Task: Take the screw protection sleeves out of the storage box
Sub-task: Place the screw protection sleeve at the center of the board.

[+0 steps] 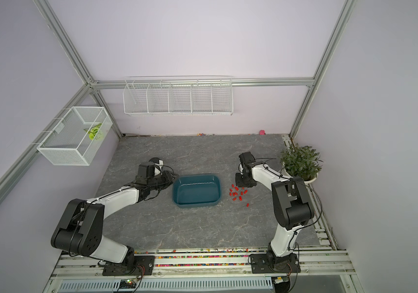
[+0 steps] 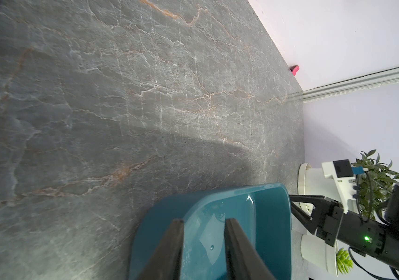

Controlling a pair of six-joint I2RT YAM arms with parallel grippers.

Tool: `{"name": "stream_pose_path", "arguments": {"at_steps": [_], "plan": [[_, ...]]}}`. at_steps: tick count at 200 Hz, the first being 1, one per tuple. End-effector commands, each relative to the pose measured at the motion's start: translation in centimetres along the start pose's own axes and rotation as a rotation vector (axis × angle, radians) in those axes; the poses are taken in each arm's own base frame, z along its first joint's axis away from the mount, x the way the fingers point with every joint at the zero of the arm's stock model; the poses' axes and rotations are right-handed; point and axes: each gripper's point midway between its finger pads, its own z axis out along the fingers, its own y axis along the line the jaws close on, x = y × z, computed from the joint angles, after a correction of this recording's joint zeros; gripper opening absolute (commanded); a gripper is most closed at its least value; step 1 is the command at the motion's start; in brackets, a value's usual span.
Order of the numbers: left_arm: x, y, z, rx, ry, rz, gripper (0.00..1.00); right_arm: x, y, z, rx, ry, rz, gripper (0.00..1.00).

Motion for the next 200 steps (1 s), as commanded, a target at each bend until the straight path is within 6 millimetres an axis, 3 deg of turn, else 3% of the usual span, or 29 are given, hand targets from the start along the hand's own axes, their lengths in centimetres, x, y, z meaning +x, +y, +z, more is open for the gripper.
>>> {"name": "stream_pose_path", "arguments": {"at_steps": [1,139,200], "plan": [[-0.2,0.2,0.2,-0.016,0.007,0.001,0.36,-0.3,-0.2,-1.4,0.001,-0.025,0.0,0.33],[-0.3,0.2,0.2,-0.017,0.004,0.002,0.36,0.6,-0.8,-0.5,0.013,-0.001,0.008,0.34],[-0.4,-0.2,-0.3,-0.001,-0.009,0.014,0.36,0.2,-0.1,-2.0,-0.024,-0.042,0.005,0.33]]}}
